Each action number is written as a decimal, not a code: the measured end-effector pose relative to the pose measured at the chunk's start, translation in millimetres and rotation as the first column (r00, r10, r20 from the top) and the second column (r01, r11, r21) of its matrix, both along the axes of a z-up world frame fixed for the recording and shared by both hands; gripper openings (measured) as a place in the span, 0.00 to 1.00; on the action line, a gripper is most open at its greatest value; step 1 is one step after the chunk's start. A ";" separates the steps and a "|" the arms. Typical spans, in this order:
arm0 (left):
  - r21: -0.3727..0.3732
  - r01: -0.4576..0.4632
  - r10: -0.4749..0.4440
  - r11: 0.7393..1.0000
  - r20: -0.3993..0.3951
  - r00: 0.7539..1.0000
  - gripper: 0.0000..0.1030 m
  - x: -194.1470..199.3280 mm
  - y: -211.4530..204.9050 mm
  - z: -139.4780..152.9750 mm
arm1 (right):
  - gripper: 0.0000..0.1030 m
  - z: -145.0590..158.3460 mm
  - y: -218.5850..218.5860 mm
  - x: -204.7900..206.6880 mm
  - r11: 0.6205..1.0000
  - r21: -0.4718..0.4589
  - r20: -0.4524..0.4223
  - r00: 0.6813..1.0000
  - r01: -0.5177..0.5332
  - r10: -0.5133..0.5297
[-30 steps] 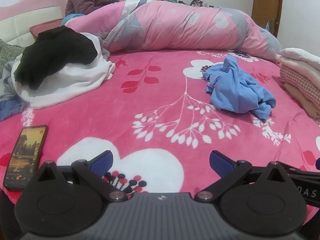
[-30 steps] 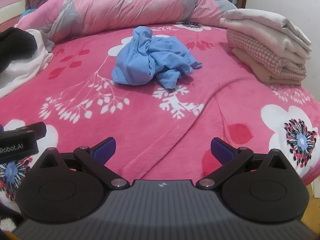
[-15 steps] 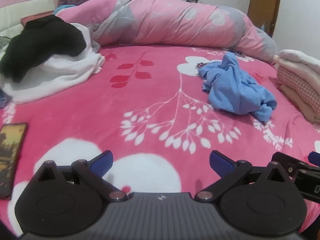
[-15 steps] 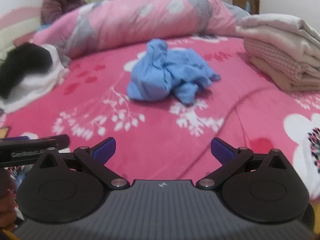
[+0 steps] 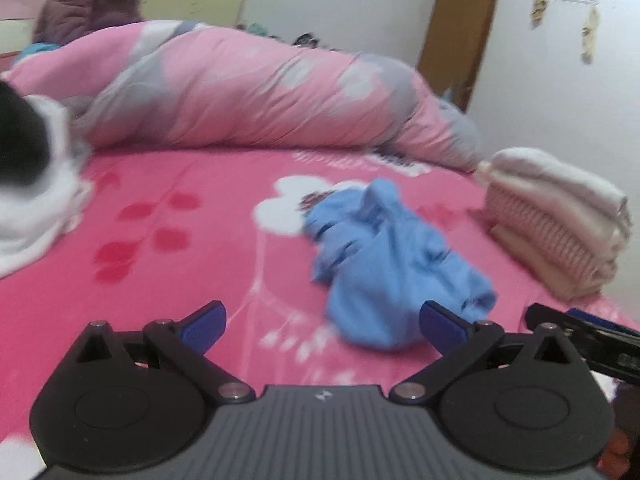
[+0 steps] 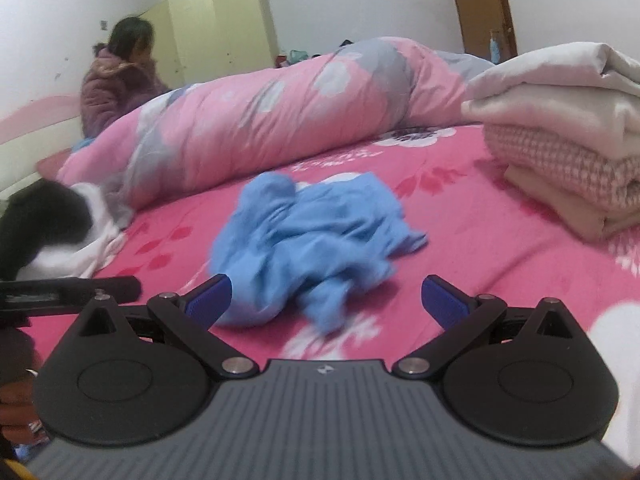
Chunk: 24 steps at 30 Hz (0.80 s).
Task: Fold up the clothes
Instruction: 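Reach both grippers to the blue T-shirt and close on its fabric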
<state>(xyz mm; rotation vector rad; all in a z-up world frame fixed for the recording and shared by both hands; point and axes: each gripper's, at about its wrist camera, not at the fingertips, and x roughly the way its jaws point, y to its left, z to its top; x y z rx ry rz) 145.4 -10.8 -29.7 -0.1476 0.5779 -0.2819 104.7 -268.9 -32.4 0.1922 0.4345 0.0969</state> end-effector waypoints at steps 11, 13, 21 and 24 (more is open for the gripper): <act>0.031 0.128 -0.126 0.991 -0.048 0.991 0.87 72.0 -58.2 -24.0 | 0.86 -33.9 -26.3 100.7 0.991 0.084 -0.106 0.987 -0.109 0.117; 0.046 0.140 -0.138 0.989 -0.049 0.989 0.73 74.3 -64.0 -27.5 | 0.69 -40.2 -22.8 110.3 0.987 0.090 -0.145 0.979 -0.134 0.146; 0.048 0.126 -0.125 0.991 -0.028 0.992 0.26 61.0 -60.0 -19.9 | 0.08 -31.2 -19.2 95.8 0.973 0.135 -0.129 0.970 -0.189 0.206; 0.040 0.124 -0.124 0.991 0.006 0.992 0.19 49.5 -55.0 -12.3 | 0.07 -21.7 -16.9 84.5 0.960 0.174 -0.094 0.967 -0.218 0.237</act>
